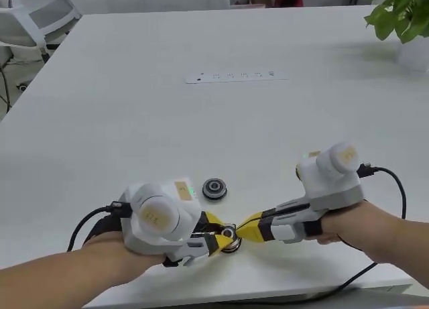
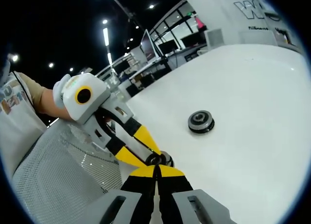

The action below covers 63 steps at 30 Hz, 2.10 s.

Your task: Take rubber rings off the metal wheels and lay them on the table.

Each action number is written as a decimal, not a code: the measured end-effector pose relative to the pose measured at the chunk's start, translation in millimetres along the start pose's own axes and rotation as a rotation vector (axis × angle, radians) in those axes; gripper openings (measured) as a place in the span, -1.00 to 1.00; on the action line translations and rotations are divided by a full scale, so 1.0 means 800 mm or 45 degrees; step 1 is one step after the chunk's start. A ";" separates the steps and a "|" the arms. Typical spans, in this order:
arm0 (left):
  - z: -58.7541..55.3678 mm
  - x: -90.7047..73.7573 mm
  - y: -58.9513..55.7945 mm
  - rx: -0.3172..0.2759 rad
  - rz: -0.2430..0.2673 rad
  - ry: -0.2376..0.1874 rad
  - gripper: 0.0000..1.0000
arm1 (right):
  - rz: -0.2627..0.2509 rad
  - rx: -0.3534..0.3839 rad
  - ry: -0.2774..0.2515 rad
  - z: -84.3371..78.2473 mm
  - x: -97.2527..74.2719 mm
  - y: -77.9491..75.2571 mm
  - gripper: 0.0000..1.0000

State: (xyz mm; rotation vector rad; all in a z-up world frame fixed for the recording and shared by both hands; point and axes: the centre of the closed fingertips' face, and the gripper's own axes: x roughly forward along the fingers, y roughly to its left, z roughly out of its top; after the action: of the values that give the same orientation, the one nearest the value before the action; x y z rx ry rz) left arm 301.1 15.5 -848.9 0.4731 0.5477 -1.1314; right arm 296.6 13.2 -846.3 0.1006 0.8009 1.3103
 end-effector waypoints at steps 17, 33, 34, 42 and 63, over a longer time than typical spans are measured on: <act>0.000 0.002 0.001 0.000 0.000 -0.010 -0.76 | 0.066 -0.021 -0.028 0.007 0.002 0.013 -1.00; 0.003 0.002 0.000 0.001 -0.030 -0.017 -0.73 | 0.021 -0.016 -0.030 0.007 -0.002 0.005 -1.00; 0.003 0.002 0.000 0.002 -0.032 -0.016 -0.73 | 0.020 -0.016 -0.031 0.007 -0.002 0.004 -1.00; 0.004 -0.005 -0.002 0.008 -0.057 -0.011 -0.62 | 0.018 0.007 -0.040 0.009 -0.003 0.003 -1.00; 0.030 -0.055 0.007 -0.059 -0.051 -0.129 -0.28 | 0.038 0.037 -0.104 0.028 -0.010 0.009 -1.00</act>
State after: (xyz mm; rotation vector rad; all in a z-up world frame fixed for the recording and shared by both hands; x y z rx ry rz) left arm 295.7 34.3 -802.4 0.3640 0.4957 -1.1721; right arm 303.2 16.3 -822.3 0.1885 0.7516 1.3143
